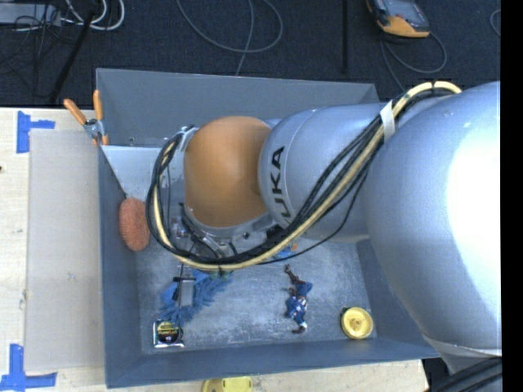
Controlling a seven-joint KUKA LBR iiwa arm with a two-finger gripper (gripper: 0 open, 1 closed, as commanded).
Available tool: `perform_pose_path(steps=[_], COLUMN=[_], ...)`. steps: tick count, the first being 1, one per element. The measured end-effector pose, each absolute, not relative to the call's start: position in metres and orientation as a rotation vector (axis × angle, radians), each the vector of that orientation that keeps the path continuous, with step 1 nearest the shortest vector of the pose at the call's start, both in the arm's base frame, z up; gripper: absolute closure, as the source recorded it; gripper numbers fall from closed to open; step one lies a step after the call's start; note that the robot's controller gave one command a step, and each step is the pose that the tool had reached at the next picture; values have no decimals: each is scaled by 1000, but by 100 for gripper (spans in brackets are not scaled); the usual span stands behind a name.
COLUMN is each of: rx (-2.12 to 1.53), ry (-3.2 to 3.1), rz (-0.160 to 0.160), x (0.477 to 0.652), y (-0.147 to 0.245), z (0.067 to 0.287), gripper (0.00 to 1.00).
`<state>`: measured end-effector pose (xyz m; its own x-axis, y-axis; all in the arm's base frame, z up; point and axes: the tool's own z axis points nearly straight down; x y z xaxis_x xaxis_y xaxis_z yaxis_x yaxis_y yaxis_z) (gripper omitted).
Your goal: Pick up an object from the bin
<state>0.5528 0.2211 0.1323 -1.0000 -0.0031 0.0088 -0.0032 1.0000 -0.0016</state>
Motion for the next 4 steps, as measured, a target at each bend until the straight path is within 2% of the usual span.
perform_pose_path(steps=[1,2,3,4], rx=[-2,165,642,641], ry=[-3140,-3144,-3073,-3073], rz=[0,-3,0,-1], x=[555,545,529,529], y=[220,218,194,194], z=[137,118,84,84], gripper=[0,0,100,100])
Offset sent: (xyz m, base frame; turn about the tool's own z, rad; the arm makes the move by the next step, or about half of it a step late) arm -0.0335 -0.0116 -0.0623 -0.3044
